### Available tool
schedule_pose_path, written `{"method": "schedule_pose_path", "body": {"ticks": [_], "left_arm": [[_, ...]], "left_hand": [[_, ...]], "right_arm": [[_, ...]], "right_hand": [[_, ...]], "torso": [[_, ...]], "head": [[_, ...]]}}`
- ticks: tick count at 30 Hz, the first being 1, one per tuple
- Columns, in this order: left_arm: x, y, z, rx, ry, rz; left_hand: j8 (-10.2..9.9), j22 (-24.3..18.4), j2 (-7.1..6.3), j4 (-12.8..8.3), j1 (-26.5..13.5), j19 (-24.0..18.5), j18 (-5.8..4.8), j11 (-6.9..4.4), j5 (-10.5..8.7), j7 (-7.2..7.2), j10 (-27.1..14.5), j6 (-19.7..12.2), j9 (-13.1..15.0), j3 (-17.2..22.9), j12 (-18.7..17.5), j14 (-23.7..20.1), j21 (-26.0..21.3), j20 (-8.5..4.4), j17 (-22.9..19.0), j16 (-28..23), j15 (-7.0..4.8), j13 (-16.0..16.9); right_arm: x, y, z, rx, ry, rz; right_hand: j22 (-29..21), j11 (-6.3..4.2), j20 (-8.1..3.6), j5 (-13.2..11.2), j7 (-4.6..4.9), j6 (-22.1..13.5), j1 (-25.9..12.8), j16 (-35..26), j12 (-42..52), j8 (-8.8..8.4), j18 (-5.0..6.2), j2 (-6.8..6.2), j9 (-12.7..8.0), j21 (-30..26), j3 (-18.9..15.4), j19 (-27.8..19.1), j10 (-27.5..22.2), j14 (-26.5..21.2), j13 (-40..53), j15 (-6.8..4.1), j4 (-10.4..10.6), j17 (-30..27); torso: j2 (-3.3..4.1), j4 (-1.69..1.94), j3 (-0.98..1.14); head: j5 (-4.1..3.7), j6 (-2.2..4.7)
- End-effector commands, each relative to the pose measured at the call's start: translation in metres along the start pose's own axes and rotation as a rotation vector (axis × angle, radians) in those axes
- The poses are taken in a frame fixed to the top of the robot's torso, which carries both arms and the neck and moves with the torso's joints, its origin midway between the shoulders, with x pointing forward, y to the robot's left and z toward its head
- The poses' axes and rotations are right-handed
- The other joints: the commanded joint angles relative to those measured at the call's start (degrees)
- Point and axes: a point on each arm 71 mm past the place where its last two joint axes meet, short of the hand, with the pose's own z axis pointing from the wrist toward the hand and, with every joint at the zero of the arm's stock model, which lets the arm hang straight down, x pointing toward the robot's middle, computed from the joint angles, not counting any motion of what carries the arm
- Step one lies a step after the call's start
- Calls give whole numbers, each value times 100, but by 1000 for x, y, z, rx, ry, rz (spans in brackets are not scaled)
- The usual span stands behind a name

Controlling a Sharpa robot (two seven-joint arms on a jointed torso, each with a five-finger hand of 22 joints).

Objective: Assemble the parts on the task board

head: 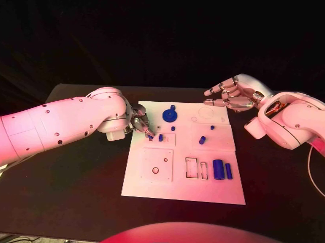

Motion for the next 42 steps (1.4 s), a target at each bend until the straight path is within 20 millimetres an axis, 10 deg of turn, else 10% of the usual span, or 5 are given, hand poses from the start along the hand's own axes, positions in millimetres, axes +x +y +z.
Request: {"method": "schedule_pose_path", "body": {"ticks": [1,42], "left_arm": [[3,-2,0,15,8,29],[7,-3,3,-39,53,84]], "left_hand": [[26,806,38,-774,-7,176,26,7,-6,-37,51,7,4,821,42,585,6,19,1507,17,12,8],[131,837,-18,-731,-345,192,19,-26,30,-89,115,119,19,995,77,585,22,15,1507,17,-8,19]], "right_arm": [[2,0,0,-4,17,-1],[3,1,1,-8,22,1]], "right_hand": [[213,-8,25,31,-22,-2,-11,-26,33,29,15,39,10,-35,-41,-15,-6,406,7,18,6,704],[213,-8,25,31,-22,-2,-11,-26,33,29,15,39,10,-35,-41,-15,-6,406,7,18,6,704]], "torso": [[4,-1,2],[3,-2,8]], "head": [[0,-16],[9,-76]]}}
